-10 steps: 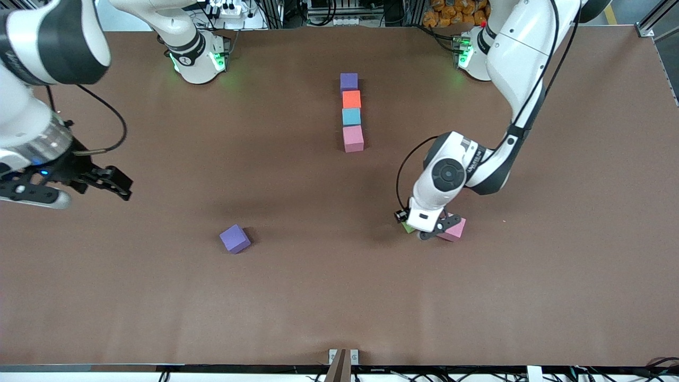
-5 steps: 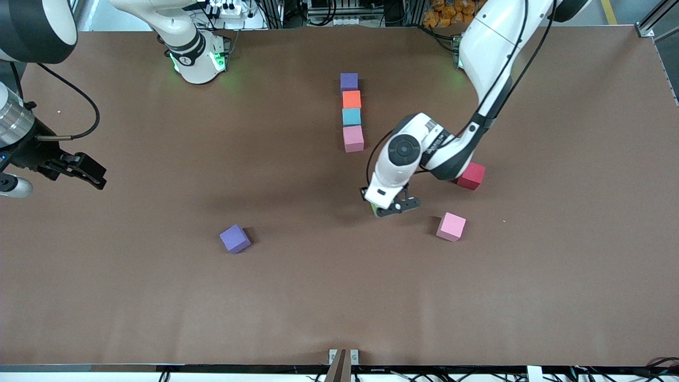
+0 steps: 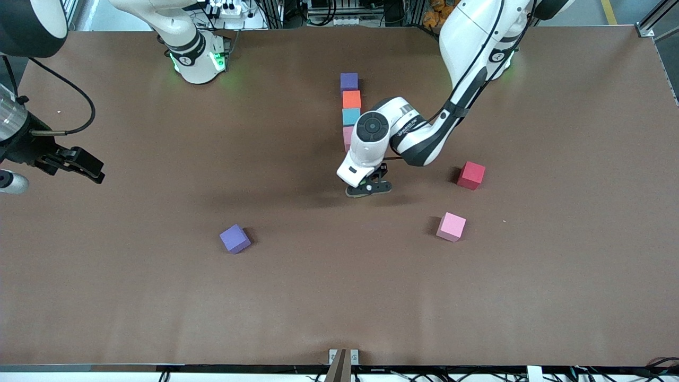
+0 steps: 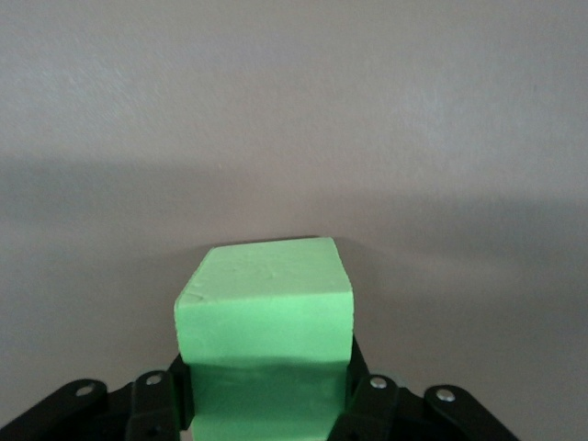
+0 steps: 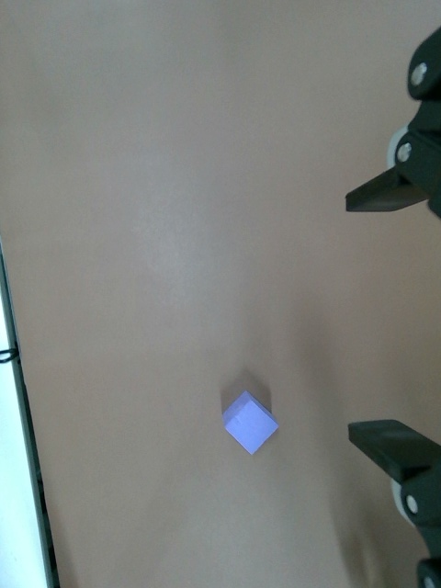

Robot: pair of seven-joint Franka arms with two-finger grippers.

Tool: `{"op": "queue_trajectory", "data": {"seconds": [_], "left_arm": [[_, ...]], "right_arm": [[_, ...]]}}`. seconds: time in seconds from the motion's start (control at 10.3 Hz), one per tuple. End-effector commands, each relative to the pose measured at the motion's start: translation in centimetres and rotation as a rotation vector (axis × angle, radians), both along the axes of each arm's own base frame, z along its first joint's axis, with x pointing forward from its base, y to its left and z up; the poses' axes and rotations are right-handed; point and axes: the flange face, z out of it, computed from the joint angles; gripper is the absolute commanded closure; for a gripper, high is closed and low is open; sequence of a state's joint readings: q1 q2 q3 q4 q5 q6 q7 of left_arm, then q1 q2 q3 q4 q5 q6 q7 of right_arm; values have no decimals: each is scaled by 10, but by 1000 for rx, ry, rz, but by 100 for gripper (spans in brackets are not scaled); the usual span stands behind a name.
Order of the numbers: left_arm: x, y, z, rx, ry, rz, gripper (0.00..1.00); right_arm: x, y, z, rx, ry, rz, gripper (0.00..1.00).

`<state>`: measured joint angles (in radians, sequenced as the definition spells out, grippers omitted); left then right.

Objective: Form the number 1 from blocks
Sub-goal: 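Carry the green cube with the left gripper and place it below the pink cube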

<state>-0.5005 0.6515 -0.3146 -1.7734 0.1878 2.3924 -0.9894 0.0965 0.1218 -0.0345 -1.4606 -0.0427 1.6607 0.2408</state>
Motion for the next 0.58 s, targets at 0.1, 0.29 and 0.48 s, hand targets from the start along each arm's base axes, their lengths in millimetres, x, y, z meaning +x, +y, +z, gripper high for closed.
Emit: {"op": "queue_trajectory", "data": {"seconds": [0.1,0.29,0.48], "left_arm": [[-17,-7,-7,23,-1,-143,100],[-26,-15,-6,14,1,-201,100],[-37,-23,-4,6,6,-226,100]], "right_arm": [[3,-17,6,32,5,29,0],[4,-17,12,27,-7,43,0],[3,-20,19,23,-22,42,0]]}}
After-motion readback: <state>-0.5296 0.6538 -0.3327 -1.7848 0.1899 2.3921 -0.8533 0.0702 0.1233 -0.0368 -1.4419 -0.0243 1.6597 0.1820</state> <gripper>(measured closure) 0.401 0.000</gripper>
